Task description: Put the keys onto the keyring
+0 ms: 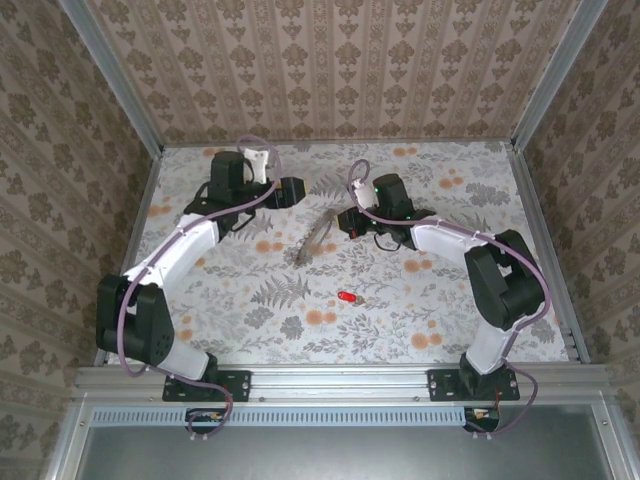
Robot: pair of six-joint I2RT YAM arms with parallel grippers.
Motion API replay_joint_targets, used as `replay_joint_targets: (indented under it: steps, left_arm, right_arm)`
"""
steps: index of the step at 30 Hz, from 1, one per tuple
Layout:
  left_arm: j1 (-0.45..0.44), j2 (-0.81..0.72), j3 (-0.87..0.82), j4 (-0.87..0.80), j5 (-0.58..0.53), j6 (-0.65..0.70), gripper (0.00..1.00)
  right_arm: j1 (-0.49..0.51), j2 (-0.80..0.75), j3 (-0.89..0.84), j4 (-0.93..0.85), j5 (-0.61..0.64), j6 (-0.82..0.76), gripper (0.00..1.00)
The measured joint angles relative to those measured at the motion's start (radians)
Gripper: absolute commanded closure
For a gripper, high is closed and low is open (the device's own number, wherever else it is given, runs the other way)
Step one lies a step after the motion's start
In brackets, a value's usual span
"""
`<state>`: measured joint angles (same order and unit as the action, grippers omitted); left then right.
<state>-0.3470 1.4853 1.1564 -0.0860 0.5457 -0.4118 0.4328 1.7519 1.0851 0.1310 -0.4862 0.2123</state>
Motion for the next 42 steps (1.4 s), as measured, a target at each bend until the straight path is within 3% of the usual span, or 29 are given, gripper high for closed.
replay_joint_targets:
  steps: [14,29,42]
  left_arm:
    - [0.027,0.085,0.27,-0.047,0.222,0.003,0.25]
    - [0.02,0.282,0.491,-0.061,0.488,0.004,0.59]
    - [-0.045,0.386,0.586,-0.156,0.568,0.076,0.63]
  right_arm:
    - [-0.131,-0.127,0.102,0.016,-0.147,0.053,1.0]
    - [-0.196,-0.143,0.216,0.045,-0.371,0.129,1.0]
    - [-0.196,-0.143,0.231,0.015,-0.447,0.129,1.0]
